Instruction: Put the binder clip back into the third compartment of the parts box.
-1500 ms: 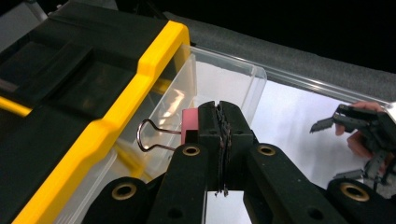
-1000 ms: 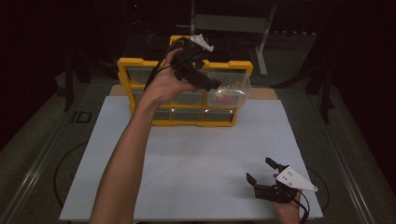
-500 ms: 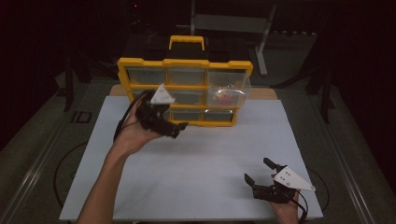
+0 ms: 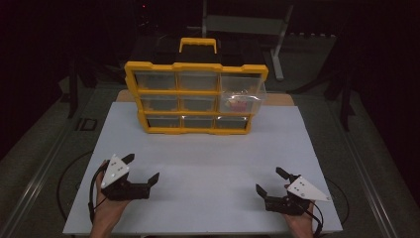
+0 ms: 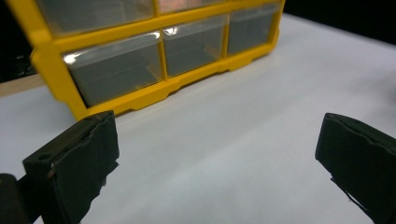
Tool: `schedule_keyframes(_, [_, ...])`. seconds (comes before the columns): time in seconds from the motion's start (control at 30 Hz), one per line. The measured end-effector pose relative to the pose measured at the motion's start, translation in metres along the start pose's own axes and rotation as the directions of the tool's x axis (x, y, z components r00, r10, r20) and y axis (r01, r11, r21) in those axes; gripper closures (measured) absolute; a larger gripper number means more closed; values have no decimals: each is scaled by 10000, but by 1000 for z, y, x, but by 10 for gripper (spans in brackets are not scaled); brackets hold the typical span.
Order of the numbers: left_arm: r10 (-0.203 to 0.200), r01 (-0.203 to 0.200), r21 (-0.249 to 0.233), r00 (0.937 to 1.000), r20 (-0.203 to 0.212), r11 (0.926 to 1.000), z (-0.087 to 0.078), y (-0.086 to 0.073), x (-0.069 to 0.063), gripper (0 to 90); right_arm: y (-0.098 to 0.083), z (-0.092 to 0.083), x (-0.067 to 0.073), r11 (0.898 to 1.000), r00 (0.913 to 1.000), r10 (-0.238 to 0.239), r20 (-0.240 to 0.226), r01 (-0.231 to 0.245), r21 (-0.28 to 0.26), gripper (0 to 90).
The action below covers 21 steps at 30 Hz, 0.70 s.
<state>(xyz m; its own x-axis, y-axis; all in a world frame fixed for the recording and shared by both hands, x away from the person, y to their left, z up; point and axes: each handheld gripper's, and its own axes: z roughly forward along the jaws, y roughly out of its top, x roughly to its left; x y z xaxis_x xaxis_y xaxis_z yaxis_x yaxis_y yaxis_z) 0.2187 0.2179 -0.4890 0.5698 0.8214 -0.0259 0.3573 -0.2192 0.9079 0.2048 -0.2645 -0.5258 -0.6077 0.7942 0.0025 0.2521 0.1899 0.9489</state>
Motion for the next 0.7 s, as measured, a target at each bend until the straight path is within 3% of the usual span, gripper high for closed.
schedule_keyframes(0.1, [-474,460,-452,9984,-302,9979,-5,-22,3,2,0,1,0,10000,10000,29,6,-29,-29,88])
schedule_keyframes(0.17, [-593,570,-539,9973,-432,9969,-5,-27,4,1,0,1,0,10000,10000,29,10,-29,-33,88])
schedule_keyframes(0.5, [-714,673,-809,9962,-496,9945,-6,-29,5,1,1,1,-1,10000,10000,27,42,-27,-77,88])
schedule_keyframes(0.7, [-889,812,-908,9925,-842,9926,-7,-31,10,0,0,2,0,9999,9999,-96,58,96,-62,87])
